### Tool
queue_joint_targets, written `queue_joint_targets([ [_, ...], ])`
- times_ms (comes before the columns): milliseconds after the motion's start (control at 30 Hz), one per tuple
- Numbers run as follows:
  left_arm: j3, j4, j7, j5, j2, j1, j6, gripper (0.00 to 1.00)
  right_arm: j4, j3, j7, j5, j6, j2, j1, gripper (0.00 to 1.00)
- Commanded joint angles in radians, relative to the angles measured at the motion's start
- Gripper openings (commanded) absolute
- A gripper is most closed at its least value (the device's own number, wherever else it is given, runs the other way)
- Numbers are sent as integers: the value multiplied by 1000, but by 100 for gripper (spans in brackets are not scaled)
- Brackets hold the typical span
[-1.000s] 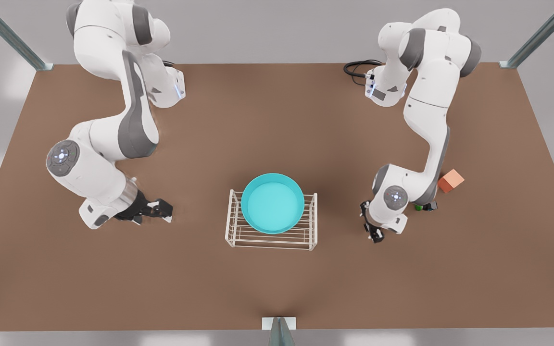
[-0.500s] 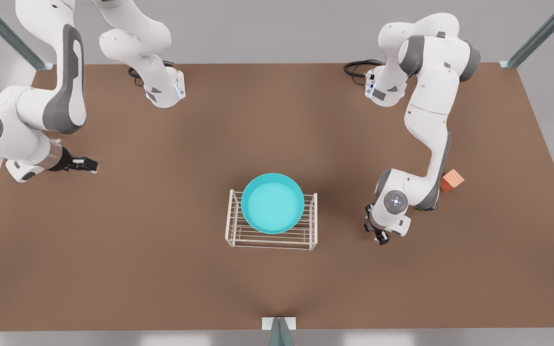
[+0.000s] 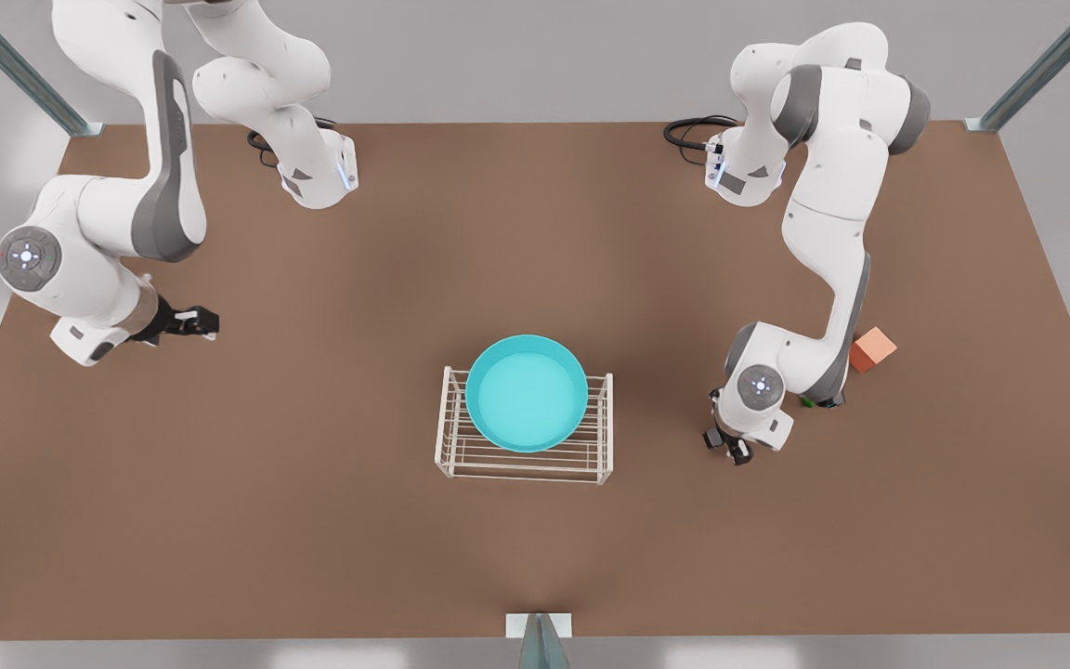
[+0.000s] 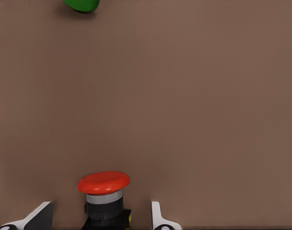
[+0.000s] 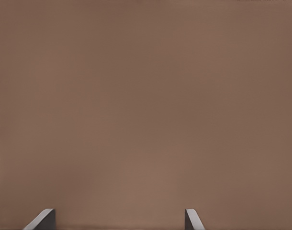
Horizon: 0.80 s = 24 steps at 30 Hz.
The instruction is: Place the plate on the shelf with right arm and place the red button switch in the plate with left arm
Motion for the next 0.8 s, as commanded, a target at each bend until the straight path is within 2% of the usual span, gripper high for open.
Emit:
queue_joint_targets([
  [0, -3, 2, -2, -3, -4, 0, -5, 100, 0, -3, -58, 0, 2, -1, -32, 100],
  [167, -3, 13, -11, -5, 1, -2, -4, 99, 0, 0, -58, 0, 2, 4, -32, 100],
  [200, -3, 13, -20, -6, 1, -2, -1, 90, 0, 0, -58, 0, 2, 4, -32, 100],
  [233, -3, 13, -20, -6, 1, -2, -1, 70, 0, 0, -58, 0, 2, 4, -32, 100],
  [267, -3, 15, -20, -8, 1, -2, 1, 46, 0, 0, -58, 0, 2, 5, -32, 100],
  [300, -3, 15, -22, -8, 1, -2, -1, 41, 0, 0, -58, 0, 2, 5, -32, 100],
  [433, -3, 15, -30, -8, -1, -2, -1, 35, 0, 2, -58, 0, 2, 7, -32, 100],
  [600, -6, 35, -8, -6, -59, -2, -79, 36, 5, 3, -58, 0, 3, 11, -31, 100],
  [700, -106, 84, -27, -14, -138, -2, -215, 36, 5, 3, -58, 0, 3, 13, -31, 100],
  [767, -199, 174, -79, -14, -148, -4, -321, 36, 5, 3, -58, 0, 3, 13, -31, 100],
])
